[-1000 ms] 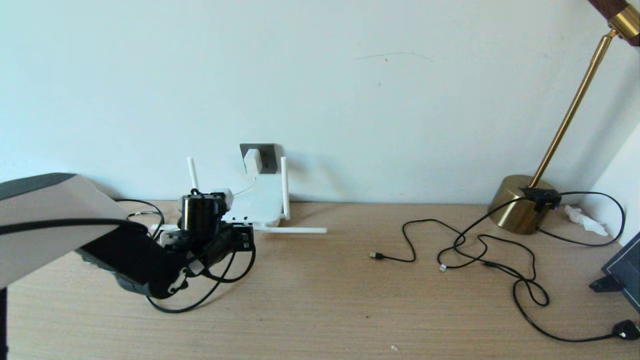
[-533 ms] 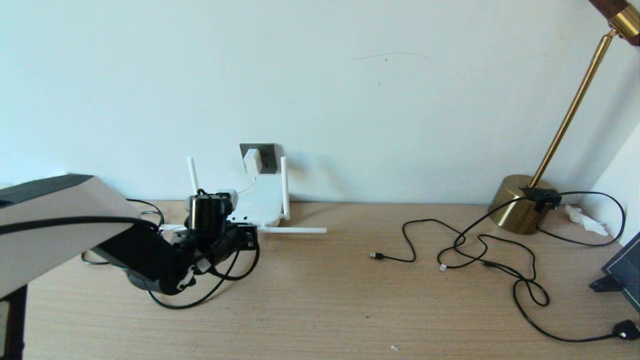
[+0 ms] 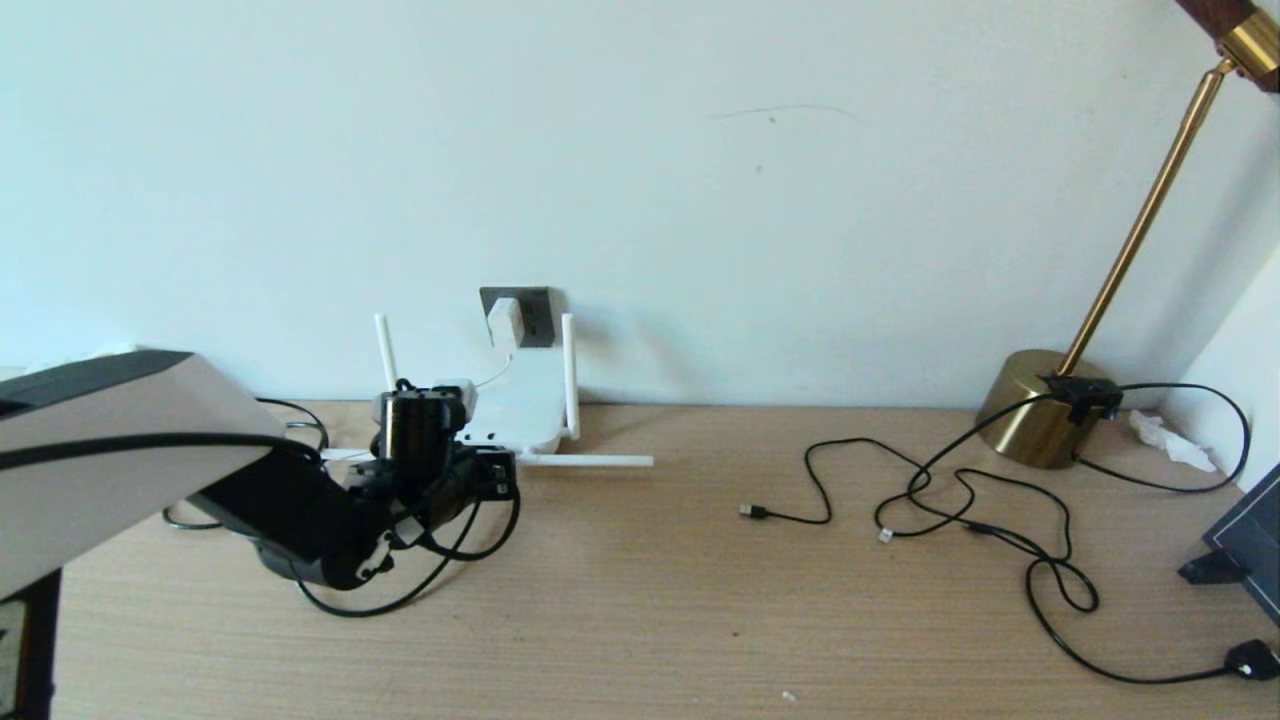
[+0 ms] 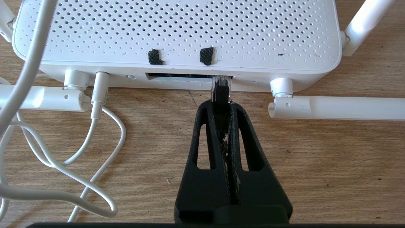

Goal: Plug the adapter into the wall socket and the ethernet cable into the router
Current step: Plug cable into router interface

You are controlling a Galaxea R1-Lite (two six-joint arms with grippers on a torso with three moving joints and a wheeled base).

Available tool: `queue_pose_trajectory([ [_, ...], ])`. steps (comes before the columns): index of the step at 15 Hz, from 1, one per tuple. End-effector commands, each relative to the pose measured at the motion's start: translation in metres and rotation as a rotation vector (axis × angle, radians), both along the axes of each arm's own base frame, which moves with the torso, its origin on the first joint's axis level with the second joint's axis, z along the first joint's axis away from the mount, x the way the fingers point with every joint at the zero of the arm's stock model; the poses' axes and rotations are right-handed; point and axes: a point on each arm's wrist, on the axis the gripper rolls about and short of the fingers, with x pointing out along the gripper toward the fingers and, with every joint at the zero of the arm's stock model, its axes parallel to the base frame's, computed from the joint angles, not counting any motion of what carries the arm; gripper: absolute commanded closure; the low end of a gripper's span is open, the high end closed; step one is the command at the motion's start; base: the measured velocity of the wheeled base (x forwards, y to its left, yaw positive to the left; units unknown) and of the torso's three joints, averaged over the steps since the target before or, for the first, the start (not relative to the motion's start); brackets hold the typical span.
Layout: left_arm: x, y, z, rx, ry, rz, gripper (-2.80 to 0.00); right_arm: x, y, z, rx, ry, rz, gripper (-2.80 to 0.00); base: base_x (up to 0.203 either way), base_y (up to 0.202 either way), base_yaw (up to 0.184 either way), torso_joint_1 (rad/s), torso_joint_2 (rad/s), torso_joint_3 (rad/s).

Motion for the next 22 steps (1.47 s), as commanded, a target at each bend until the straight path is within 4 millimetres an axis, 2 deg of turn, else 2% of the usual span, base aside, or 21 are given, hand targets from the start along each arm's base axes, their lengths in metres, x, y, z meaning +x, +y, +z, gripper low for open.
queue_pose_trajectory([
  [1, 0.0, 0.0, 0.001, -0.001, -0.004, 0.002, 0.0, 0.0, 0.0, 0.0, -0.001, 0.002, 0.001, 0.0, 0.0, 0.0, 0.0, 0.0, 0.0, 0.0],
  [8, 0.001, 0.0, 0.001, -0.001, -0.006, 0.002, 0.0, 0.0, 0.0, 0.0, 0.001, 0.004, 0.001, 0.0, 0.0, 0.0, 0.0, 0.0, 0.0, 0.0],
  [22, 0.015, 0.005, 0.006, -0.01, -0.034, 0.024, 0.0, 0.0, 0.0, 0.0, 0.008, 0.004, -0.002, 0.0, 0.0, 0.0, 0.0, 0.0, 0.0, 0.0],
])
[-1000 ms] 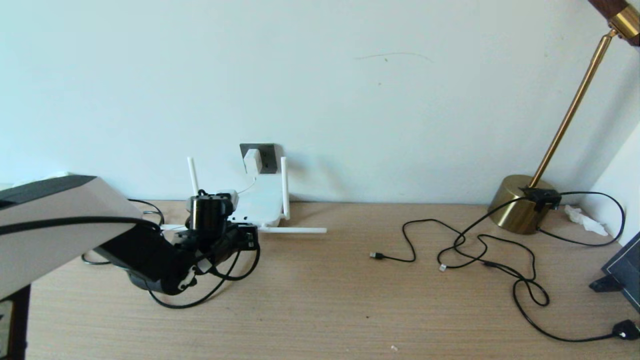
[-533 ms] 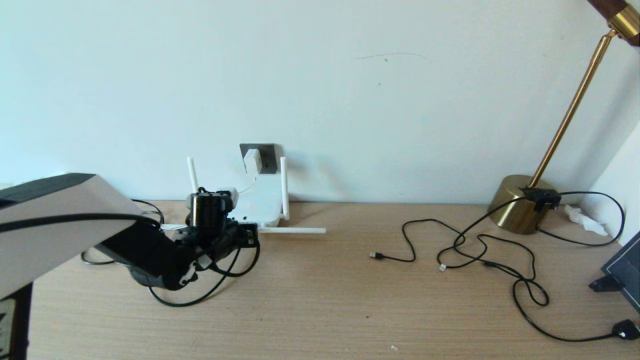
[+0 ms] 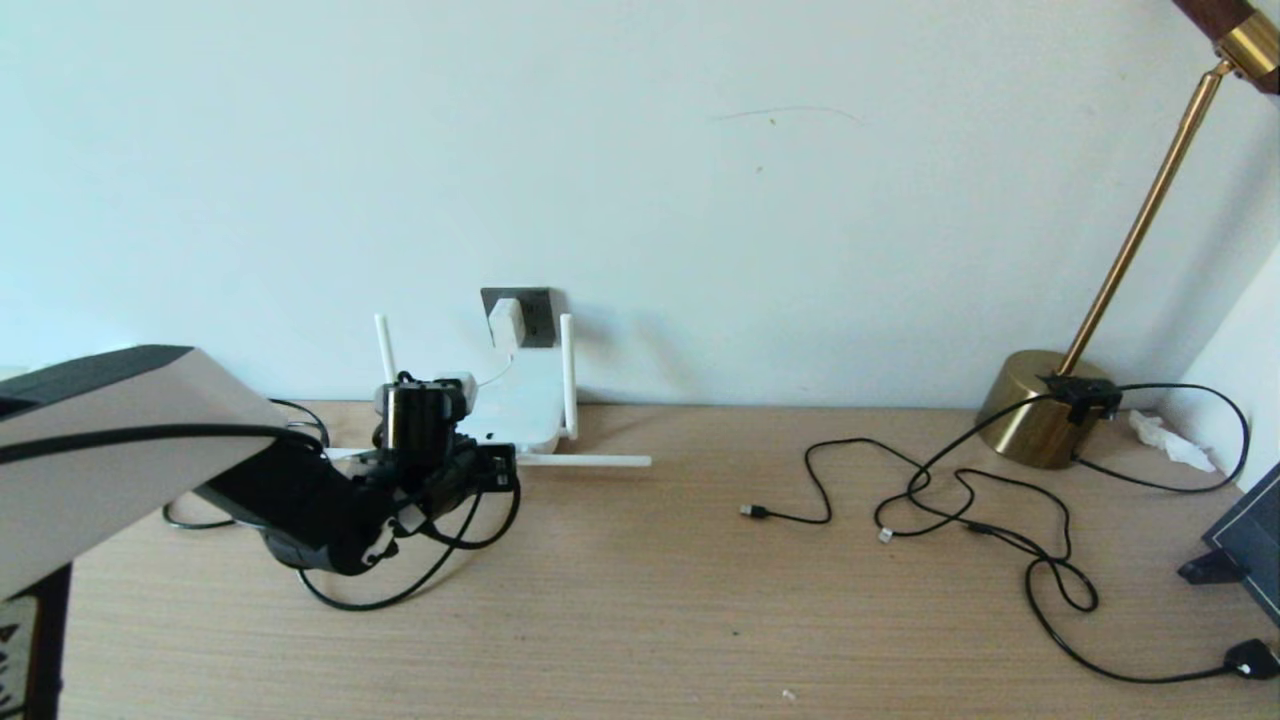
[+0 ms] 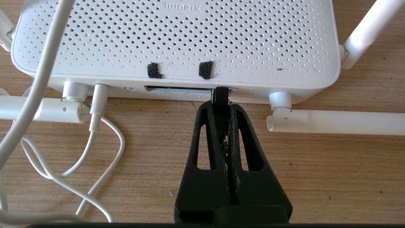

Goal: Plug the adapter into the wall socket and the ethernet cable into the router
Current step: Plug cable into router interface

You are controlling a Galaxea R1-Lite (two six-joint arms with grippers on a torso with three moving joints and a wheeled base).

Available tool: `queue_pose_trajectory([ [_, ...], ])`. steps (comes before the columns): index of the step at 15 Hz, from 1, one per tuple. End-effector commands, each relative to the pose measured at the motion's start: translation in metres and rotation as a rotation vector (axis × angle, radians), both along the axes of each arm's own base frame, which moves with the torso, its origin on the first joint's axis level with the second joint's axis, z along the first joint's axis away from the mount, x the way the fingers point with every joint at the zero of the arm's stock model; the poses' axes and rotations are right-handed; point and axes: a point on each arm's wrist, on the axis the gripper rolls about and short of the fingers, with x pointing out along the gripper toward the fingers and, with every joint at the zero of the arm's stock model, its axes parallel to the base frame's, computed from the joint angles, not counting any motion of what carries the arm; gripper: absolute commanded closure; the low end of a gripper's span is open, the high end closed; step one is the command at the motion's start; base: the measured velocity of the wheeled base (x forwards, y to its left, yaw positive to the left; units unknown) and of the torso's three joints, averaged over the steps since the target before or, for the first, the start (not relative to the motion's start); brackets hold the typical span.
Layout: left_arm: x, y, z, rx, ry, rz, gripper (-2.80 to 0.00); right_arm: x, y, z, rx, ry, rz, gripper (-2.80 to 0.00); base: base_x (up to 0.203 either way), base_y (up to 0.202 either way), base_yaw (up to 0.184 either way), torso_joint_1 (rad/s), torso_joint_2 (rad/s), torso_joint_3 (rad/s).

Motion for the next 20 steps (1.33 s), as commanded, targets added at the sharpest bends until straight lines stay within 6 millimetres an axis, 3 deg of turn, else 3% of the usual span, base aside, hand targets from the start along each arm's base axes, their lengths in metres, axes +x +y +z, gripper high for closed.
queue_pose_trajectory([
  [1, 0.003, 0.0, 0.0, -0.003, -0.013, 0.003, 0.0, 0.0, 0.0, 0.0, -0.001, 0.001, 0.001, 0.0, 0.0, 0.0, 0.0, 0.0, 0.0, 0.0],
  [15, 0.009, 0.001, -0.002, -0.003, -0.004, 0.008, 0.0, 0.0, 0.0, 0.0, -0.001, 0.002, 0.001, 0.0, 0.0, 0.0, 0.0, 0.0, 0.0, 0.0],
  [16, 0.01, 0.001, -0.001, -0.006, -0.013, 0.008, -2.8, 0.0, 0.0, 0.0, -0.001, 0.002, 0.001, 0.0, 0.0, 0.0, 0.0, 0.0, 0.0, 0.0],
  [20, 0.007, 0.001, 0.008, -0.031, -0.03, 0.006, -2.8, 0.0, 0.0, 0.0, 0.004, 0.001, 0.001, 0.0, 0.0, 0.0, 0.0, 0.0, 0.0, 0.0],
])
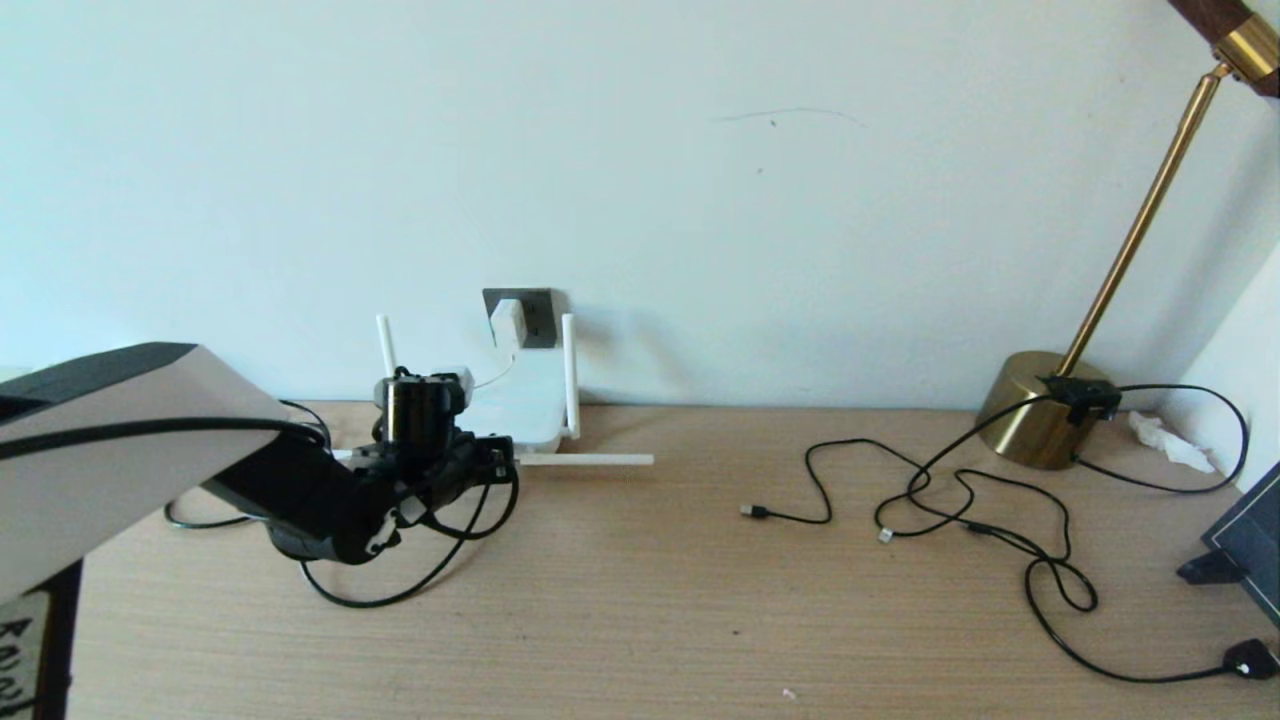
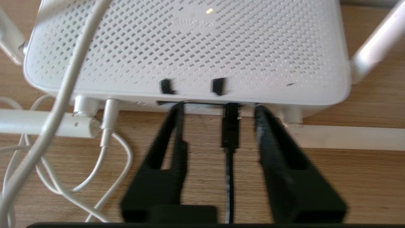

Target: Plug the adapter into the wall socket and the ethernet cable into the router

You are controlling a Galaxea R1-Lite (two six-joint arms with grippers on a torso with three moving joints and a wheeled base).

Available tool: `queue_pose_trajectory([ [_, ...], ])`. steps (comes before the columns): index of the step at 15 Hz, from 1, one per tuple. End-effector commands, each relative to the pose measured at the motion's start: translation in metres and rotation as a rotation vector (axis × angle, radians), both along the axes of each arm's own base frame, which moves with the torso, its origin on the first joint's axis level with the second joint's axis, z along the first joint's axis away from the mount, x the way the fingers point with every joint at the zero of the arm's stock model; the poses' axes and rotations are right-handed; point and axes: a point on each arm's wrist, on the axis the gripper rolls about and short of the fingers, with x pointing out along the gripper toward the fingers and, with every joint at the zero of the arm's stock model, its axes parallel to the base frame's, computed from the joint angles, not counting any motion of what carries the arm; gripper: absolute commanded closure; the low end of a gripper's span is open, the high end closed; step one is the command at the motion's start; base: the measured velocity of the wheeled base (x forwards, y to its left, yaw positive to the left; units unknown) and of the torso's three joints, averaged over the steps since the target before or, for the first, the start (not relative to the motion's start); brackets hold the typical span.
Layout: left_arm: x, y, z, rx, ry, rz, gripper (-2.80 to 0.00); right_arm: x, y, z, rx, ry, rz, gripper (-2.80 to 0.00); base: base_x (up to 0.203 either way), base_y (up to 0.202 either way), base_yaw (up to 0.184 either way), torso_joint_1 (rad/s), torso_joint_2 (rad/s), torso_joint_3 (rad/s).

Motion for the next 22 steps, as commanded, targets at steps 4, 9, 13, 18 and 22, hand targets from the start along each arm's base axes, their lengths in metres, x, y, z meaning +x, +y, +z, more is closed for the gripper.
queue_pose_trajectory([
  [4, -0.017, 0.0, 0.013, -0.008, -0.01, -0.009, -2.8, 0.0, 0.0, 0.0, 0.001, 0.001, 0.001, 0.0, 0.0, 0.0, 0.0, 0.0, 0.0, 0.0],
  [9, -0.078, -0.007, 0.072, -0.039, -0.11, -0.081, -2.8, 0.0, 0.0, 0.0, -0.003, 0.003, 0.003, 0.0, 0.0, 0.0, 0.0, 0.0, 0.0, 0.0],
  [13, -0.159, -0.002, 0.14, -0.077, -0.218, -0.161, 0.0, 0.0, 0.0, 0.0, 0.035, 0.002, -0.004, 0.0, 0.0, 0.0, 0.0, 0.0, 0.0, 0.0],
  [18, -0.292, 0.047, 0.177, -0.115, -0.314, -0.155, 0.0, 0.0, 0.0, 0.0, 0.043, 0.0, -0.006, 0.0, 0.0, 0.0, 0.0, 0.0, 0.0, 0.0],
  [22, -0.363, 0.09, 0.084, -0.073, -0.246, 0.041, 0.0, 0.0, 0.0, 0.0, 0.043, 0.0, -0.007, 0.0, 0.0, 0.0, 0.0, 0.0, 0.0, 0.0],
])
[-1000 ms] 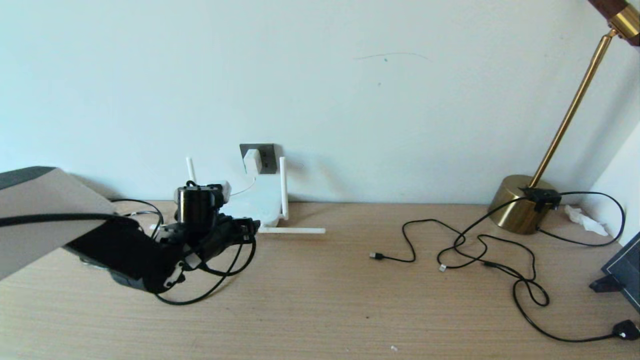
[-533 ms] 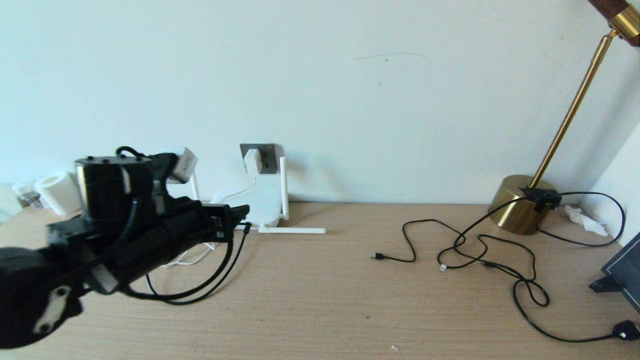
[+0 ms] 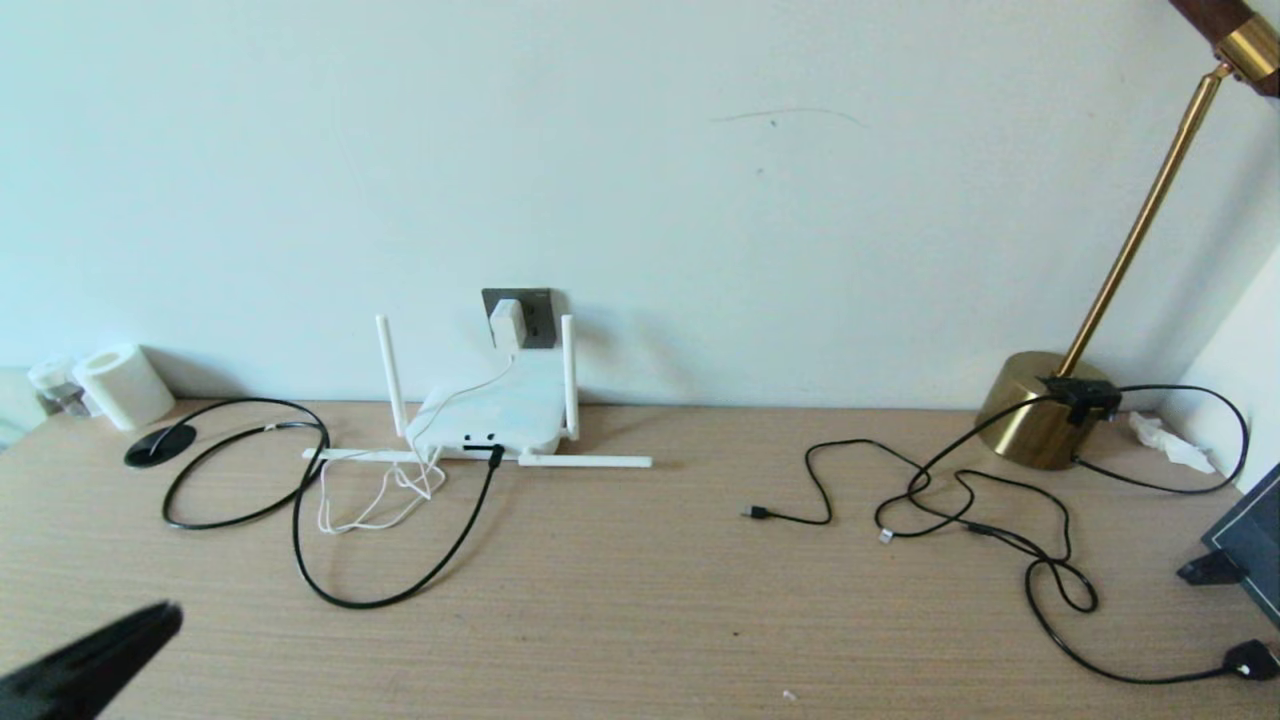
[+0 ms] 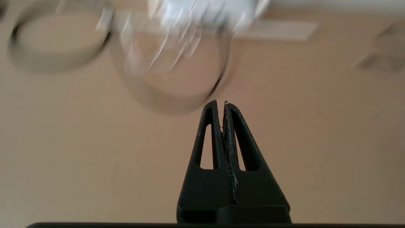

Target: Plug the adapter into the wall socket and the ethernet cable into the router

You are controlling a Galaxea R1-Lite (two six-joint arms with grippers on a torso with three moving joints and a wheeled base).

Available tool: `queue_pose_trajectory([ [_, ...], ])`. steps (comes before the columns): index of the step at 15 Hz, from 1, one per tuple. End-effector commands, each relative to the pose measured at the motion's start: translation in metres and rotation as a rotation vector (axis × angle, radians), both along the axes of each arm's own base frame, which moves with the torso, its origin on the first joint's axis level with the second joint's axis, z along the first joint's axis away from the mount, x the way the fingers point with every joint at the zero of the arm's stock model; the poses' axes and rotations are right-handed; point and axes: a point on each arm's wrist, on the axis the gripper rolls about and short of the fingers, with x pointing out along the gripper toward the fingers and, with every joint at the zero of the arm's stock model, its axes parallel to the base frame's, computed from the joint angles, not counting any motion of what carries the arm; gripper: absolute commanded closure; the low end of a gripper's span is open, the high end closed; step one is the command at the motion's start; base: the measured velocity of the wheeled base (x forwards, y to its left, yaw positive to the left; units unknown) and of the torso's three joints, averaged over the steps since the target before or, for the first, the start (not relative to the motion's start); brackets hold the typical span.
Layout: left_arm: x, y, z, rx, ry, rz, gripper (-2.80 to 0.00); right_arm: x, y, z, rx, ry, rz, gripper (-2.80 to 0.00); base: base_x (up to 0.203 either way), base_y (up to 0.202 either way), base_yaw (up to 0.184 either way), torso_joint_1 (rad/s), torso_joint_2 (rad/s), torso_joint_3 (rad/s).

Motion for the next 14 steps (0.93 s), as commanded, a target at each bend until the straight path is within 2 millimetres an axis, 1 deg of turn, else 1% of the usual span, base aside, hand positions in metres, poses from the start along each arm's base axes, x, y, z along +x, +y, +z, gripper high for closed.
queue_pose_trajectory([
  [1, -0.037, 0.014, -0.043, -0.02, -0.05, 0.057, 0.0, 0.0, 0.0, 0.0, 0.002, 0.001, -0.001, 0.0, 0.0, 0.0, 0.0, 0.0, 0.0, 0.0],
  [2, -0.046, 0.015, -0.066, -0.023, -0.02, 0.039, 0.0, 0.0, 0.0, 0.0, 0.001, 0.0, -0.001, 0.0, 0.0, 0.0, 0.0, 0.0, 0.0, 0.0],
  [3, -0.052, 0.016, -0.078, -0.033, -0.01, 0.003, 0.0, 0.0, 0.0, 0.0, 0.001, 0.001, -0.003, 0.0, 0.0, 0.0, 0.0, 0.0, 0.0, 0.0],
  [4, -0.057, 0.015, -0.081, -0.038, -0.036, -0.05, 0.0, 0.0, 0.0, 0.0, -0.001, 0.001, -0.002, 0.0, 0.0, 0.0, 0.0, 0.0, 0.0, 0.0],
  [5, -0.059, 0.014, -0.085, -0.004, -0.034, -0.115, 0.0, 0.0, 0.0, 0.0, 0.001, 0.001, -0.001, 0.0, 0.0, 0.0, 0.0, 0.0, 0.0, 0.0],
  [7, -0.06, 0.013, -0.093, 0.149, 0.05, -0.192, 0.0, 0.0, 0.0, 0.0, 0.004, 0.001, -0.003, 0.0, 0.0, 0.0, 0.0, 0.0, 0.0, 0.0],
  [9, -0.06, 0.013, -0.093, 0.23, 0.024, -0.234, 0.0, 0.0, 0.0, 0.0, -0.002, 0.001, -0.001, 0.0, 0.0, 0.0, 0.0, 0.0, 0.0, 0.0],
  [10, -0.06, 0.013, -0.093, 0.202, 0.025, -0.223, 0.0, 0.0, 0.0, 0.0, 0.003, 0.001, -0.002, 0.0, 0.0, 0.0, 0.0, 0.0, 0.0, 0.0],
  [12, -0.06, 0.014, -0.092, 0.057, 0.032, -0.141, 0.0, 0.0, 0.0, 0.0, 0.003, 0.001, -0.002, 0.0, 0.0, 0.0, 0.0, 0.0, 0.0, 0.0],
  [14, -0.06, 0.014, -0.093, 0.061, 0.051, -0.124, 0.0, 0.0, 0.0, 0.0, -0.008, 0.001, -0.001, 0.0, 0.0, 0.0, 0.0, 0.0, 0.0, 0.0],
])
